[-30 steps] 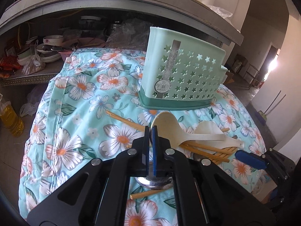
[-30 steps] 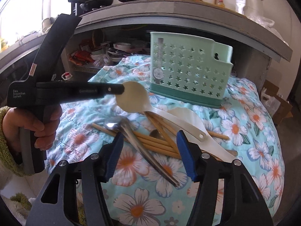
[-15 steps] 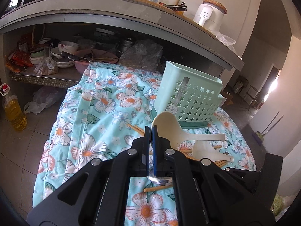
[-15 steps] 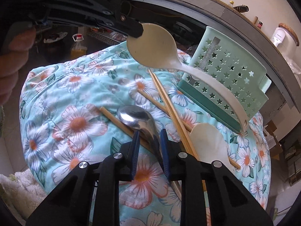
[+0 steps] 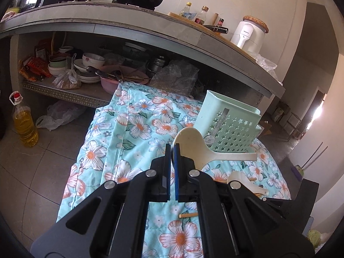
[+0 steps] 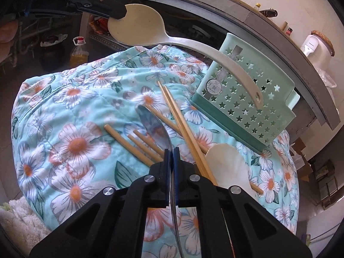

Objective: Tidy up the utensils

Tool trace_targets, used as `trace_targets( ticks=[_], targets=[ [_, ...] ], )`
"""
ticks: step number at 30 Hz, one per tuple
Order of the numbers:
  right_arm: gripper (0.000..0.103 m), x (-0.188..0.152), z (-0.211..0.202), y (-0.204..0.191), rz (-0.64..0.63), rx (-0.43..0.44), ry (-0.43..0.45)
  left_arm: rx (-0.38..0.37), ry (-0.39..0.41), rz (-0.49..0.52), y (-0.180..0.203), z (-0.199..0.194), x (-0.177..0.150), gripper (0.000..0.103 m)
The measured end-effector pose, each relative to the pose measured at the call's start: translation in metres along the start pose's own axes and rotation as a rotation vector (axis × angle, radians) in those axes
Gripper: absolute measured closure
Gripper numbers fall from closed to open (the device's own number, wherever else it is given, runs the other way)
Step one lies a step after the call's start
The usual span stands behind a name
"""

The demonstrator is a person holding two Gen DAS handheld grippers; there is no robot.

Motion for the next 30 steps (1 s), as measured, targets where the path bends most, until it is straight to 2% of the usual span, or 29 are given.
trace_targets(
  ticks=[7,11,16,23,30],
  targets=[
    [0.101,0.013,-0.025,0.011,0.069,0.016,0.07,0.003,0.088,0.009,0.008,-0.018,0.029,0.102],
    [0.101,0.018,-0.035,0.016,0.097,0.025,0.099,-0.002,0.159,0.039,0.018,-0.025,0.056,0.102],
    [0.101,0.022,-0.049,0.024,0.141,0.037,0.138,0.01,0.206,0.103,0.033,-0.022,0.084,0.102],
    [0.101,0.033,-0.069,0.041,0.192,0.041,0.204,0.119,0.277,0.388,0.065,-0.013,0.126,0.102],
    [0.101,0.036,-0.081,0.044,0.21,0.055,0.246,0.21,0.249,0.72,0.096,0.026,0.153,0.102]
  ],
)
Point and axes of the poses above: each gripper's, at about its wrist camera, not at the fingertips, and z roughly the way its jaws point, y to its right, x to its top, the point moved 10 cm from there along z, roughly the way its jaws point, and after that the axes turned 11 degrees about y, right-handed, at the moved point
